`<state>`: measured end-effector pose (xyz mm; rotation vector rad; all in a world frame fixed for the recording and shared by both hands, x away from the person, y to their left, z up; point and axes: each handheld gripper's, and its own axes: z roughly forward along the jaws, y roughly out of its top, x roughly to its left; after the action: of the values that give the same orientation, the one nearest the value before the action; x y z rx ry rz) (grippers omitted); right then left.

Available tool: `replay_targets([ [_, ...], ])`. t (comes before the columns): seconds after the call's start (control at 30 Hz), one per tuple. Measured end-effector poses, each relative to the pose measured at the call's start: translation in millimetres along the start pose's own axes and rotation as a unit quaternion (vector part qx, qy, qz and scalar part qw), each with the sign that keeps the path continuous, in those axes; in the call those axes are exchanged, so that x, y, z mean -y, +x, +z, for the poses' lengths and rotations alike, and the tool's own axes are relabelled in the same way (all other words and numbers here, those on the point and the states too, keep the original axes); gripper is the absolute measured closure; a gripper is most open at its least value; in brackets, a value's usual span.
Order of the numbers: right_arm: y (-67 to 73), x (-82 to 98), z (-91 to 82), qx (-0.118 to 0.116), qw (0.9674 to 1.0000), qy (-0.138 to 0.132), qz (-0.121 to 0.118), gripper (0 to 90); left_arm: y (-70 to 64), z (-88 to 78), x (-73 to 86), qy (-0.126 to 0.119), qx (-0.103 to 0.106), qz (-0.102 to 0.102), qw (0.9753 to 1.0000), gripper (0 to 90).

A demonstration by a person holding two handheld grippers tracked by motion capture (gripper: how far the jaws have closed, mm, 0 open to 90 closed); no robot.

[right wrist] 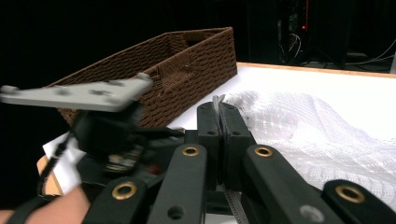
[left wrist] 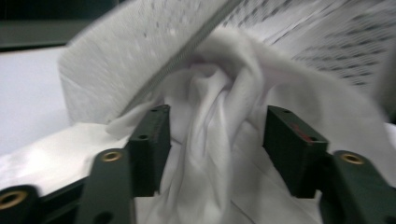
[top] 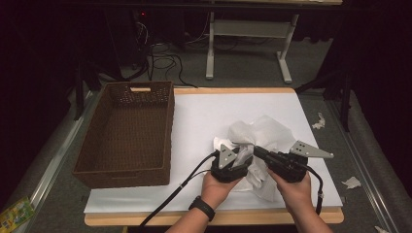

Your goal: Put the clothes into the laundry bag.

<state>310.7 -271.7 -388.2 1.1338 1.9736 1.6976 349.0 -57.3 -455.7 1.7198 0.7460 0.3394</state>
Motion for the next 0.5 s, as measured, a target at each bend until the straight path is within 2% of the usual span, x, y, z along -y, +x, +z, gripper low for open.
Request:
replay_targets([
  [0.1,-0.3,-0.1,0.8,0.0,1.0,0.001,-0.003,89.5,3.5,-20.5,-1.1,-0.03,0.008,0.008,0.9995,34.1],
  [0.2,0.1,-0.2,1.1,0.002,1.0,0.002,-0.002,89.5,10.4,-31.6,1.8,-0.034,-0.006,0.016,0.9993,27.0],
  [0.3,0.8,-0.2,0.6,0.003,1.0,0.002,-0.002,89.5,29.4,-34.5,11.9,-0.005,-0.032,0.009,0.9994,21.0],
  [0.4,1.1,-0.1,0.8,0.003,1.0,0.002,-0.001,89.5,46.7,-31.7,21.6,0.021,-0.059,0.004,0.998,21.1],
  [0.43,1.0,-0.2,1.3,0.003,1.0,0.001,-0.003,89.5,50.2,-29.1,24.1,0.031,-0.065,0.007,0.9974,21.1],
  [0.5,1.1,-0.3,2.1,0.002,1.0,0.001,-0.002,89.5,55.0,-24.2,24.1,0.048,-0.062,-0.005,0.9969,22.1],
])
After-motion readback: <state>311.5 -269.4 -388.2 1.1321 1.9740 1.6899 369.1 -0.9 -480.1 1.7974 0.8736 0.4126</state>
